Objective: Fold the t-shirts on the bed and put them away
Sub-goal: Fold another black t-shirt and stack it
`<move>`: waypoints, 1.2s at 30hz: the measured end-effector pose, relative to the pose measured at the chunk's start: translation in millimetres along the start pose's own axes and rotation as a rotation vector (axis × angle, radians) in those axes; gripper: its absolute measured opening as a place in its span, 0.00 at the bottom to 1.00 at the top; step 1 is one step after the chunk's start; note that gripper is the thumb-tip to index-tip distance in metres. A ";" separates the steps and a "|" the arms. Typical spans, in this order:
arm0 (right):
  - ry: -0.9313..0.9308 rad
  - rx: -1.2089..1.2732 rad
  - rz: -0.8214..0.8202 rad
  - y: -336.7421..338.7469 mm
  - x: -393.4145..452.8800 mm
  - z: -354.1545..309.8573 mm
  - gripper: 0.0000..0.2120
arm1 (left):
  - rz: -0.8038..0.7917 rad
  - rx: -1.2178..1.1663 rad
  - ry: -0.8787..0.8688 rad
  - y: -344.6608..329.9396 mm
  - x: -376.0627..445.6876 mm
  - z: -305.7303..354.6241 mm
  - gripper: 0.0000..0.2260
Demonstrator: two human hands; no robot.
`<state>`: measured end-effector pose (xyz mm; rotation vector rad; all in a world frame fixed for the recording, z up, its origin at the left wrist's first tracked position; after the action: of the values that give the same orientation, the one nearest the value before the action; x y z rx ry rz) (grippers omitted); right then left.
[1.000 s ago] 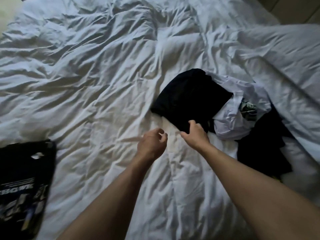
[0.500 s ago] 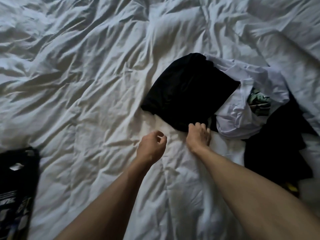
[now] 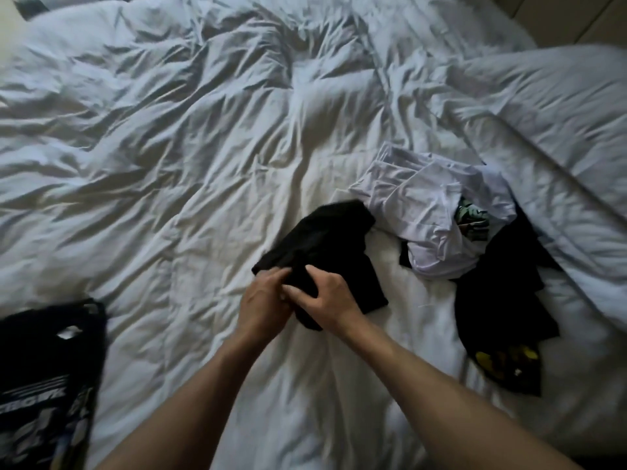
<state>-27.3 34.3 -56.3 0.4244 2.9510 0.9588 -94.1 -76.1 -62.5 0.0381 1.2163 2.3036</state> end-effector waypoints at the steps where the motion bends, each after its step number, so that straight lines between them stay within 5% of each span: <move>1: -0.032 0.058 -0.007 -4.9 -2.4 -9.4 0.20 | -0.015 -0.031 0.023 11.3 -7.1 -7.5 0.19; 4: -0.171 0.306 -0.077 -21.5 -7.1 -33.8 0.16 | -0.100 -0.262 0.098 35.5 -30.2 -27.7 0.11; 9: -0.296 0.624 -0.066 -33.4 -11.0 -70.9 0.23 | -0.113 -0.436 0.233 68.5 -62.6 -39.3 0.17; 13: -0.441 0.780 0.074 -31.4 -8.9 -78.3 0.11 | -0.094 -0.550 0.316 87.7 -68.2 -56.7 0.16; 19: -0.567 0.994 0.249 1.7 -0.2 -101.3 0.10 | -0.061 -0.702 0.308 135.4 -65.0 -39.3 0.12; 22: -0.462 0.914 0.192 12.1 9.6 -115.1 0.18 | -0.079 -0.755 0.321 158.7 -60.4 -33.9 0.15; 25: -0.225 0.478 -0.022 4.5 11.5 -129.1 0.36 | -0.127 -0.772 0.278 180.8 -53.9 -24.6 0.12; 28: 0.129 0.101 -0.201 -12.3 16.0 -159.6 0.39 | -0.231 -0.727 0.160 199.9 -53.9 -12.2 0.12; 30: 0.209 0.120 -0.218 -17.5 22.6 -177.8 0.41 | -0.293 -0.667 0.132 210.6 -58.4 -7.0 0.19; 32: 0.260 0.129 -0.251 -19.5 30.1 -193.8 0.43 | -0.293 -0.617 0.117 224.8 -65.0 -4.0 0.17; 36: 0.403 -0.027 -0.122 -10.2 45.2 -216.7 0.09 | -0.193 -0.549 0.131 251.9 -72.3 -13.1 0.23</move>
<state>-93.4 -86.7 117.2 0.0496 3.2584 1.1913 -146.0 -234.1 140.5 -0.4126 0.5768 2.4116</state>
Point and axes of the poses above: each hand's wrist, its own x-axis towards the middle knuckle, its own y-axis out of the back of the hand, z = x × y, the point moved 4 cm from there along x, towards the middle knuckle, and after that the axes turned 9 degrees about y, right-handed, at the moved point
